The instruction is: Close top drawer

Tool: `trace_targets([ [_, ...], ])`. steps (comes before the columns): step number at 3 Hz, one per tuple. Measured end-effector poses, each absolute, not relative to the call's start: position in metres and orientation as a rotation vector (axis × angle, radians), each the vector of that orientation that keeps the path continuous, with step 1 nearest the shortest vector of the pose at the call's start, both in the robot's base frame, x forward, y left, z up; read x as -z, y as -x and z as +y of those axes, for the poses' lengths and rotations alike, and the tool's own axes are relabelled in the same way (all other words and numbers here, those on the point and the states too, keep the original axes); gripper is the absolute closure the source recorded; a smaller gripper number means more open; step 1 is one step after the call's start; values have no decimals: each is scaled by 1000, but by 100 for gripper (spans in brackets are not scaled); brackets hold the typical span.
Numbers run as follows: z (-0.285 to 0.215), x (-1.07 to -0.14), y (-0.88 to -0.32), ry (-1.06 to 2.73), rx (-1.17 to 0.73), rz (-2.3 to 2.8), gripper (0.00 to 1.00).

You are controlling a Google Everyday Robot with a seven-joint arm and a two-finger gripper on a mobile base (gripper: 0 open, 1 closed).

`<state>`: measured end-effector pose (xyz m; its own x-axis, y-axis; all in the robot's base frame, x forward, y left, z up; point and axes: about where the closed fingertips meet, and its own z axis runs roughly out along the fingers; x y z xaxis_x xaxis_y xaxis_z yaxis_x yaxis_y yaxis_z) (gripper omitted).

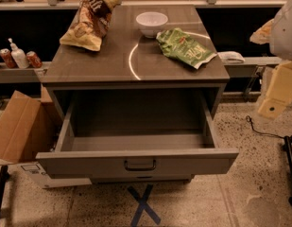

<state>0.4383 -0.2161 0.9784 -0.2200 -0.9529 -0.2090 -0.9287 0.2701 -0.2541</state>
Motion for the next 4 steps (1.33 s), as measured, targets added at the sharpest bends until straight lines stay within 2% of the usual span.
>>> trace_targets([
  [1, -216, -978, -438, 1720, 106, 2226, 0],
  [3, -198, -892, -419, 1813, -139, 2198, 0],
  [4, -182, -833, -398, 1783, -327, 2246, 0],
])
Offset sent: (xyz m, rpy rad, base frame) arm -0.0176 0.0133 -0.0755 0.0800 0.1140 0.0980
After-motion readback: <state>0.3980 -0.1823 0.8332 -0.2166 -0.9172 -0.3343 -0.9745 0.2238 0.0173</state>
